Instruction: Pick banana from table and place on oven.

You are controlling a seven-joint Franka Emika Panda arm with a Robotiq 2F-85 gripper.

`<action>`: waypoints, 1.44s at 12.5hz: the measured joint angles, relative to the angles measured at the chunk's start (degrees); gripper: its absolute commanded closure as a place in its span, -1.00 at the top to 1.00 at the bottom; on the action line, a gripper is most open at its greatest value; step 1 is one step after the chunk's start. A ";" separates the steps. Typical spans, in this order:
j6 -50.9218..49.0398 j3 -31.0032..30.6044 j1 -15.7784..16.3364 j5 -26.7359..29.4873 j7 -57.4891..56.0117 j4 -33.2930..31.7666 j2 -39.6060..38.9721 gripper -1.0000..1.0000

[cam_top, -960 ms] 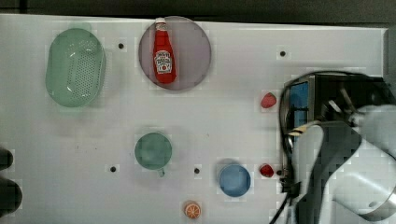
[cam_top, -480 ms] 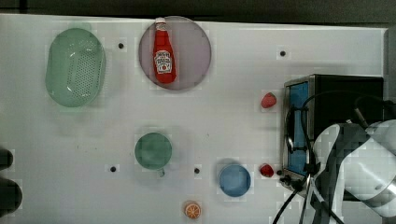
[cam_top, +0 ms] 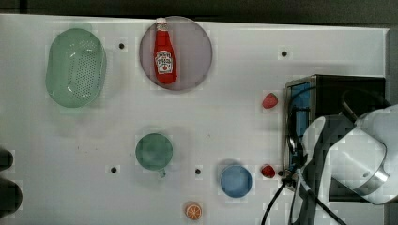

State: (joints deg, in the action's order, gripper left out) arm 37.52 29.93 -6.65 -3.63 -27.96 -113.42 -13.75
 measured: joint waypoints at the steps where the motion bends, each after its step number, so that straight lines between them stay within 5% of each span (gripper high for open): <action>1: 0.56 -0.06 0.72 0.11 0.00 0.11 0.57 1.00; 6: -12.23 -1.31 1.87 -1.07 -3.71 4.42 2.60 1.00; 9: -28.53 -7.53 2.02 -0.13 -4.43 9.12 5.75 1.00; 12: -27.96 -16.58 4.30 -0.69 5.57 13.88 10.85 1.00; 18: -32.46 -32.89 15.17 1.40 25.08 14.66 22.02 1.00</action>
State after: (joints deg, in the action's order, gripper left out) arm 5.06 -2.95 8.51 -2.23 -2.88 -98.76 8.27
